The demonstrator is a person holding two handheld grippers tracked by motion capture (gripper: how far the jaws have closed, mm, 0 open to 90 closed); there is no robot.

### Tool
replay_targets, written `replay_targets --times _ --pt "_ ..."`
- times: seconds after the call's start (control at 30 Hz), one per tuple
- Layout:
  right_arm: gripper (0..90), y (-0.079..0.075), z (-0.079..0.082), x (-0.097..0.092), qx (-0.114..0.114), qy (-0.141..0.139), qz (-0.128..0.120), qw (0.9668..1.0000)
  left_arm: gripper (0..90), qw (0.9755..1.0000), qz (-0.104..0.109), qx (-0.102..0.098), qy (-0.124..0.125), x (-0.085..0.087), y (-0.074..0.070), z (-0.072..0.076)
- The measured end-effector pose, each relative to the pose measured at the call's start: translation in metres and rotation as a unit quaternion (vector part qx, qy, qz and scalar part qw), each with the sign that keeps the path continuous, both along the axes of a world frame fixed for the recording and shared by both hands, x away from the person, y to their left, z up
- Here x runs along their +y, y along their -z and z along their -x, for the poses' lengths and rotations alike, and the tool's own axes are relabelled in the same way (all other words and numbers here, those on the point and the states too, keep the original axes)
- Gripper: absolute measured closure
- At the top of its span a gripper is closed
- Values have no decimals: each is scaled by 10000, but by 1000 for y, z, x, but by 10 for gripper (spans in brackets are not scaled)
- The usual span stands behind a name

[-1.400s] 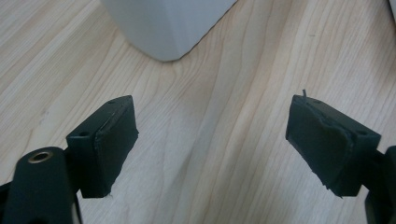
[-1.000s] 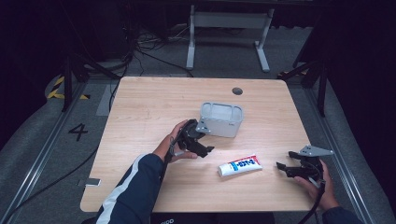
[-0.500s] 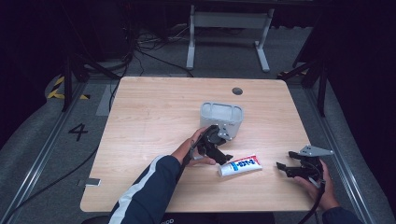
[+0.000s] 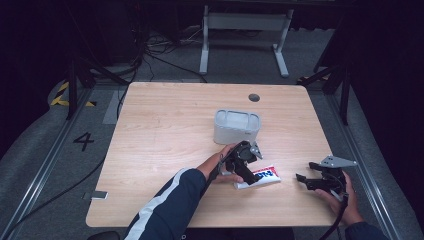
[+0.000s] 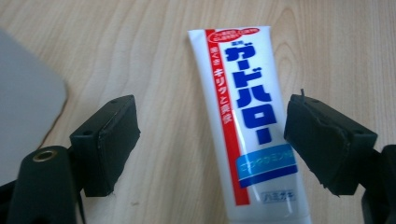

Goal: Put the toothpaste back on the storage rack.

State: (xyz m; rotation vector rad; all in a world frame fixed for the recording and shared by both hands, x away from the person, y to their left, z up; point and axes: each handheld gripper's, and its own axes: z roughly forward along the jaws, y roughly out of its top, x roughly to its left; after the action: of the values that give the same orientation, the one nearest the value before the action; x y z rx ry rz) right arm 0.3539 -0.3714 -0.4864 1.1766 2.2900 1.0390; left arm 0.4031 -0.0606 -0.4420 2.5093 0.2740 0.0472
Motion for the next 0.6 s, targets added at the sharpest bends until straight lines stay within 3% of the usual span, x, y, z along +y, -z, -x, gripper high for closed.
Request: replay_targets --times 0.27,0.3,0.43,0.6 --pt "246 0 0 0 3 1 -4 10000 192 9992 -376 3 132 -16 8 2" --pt "246 0 0 0 4 0 -4 10000 195 9985 -507 2 185 -19 10 2" --pt "246 0 0 0 6 -2 -1 10000 253 9972 -696 37 278 -24 13 2" --pt "246 0 0 0 7 -1 -1 10000 314 9962 -786 172 338 -28 14 2"
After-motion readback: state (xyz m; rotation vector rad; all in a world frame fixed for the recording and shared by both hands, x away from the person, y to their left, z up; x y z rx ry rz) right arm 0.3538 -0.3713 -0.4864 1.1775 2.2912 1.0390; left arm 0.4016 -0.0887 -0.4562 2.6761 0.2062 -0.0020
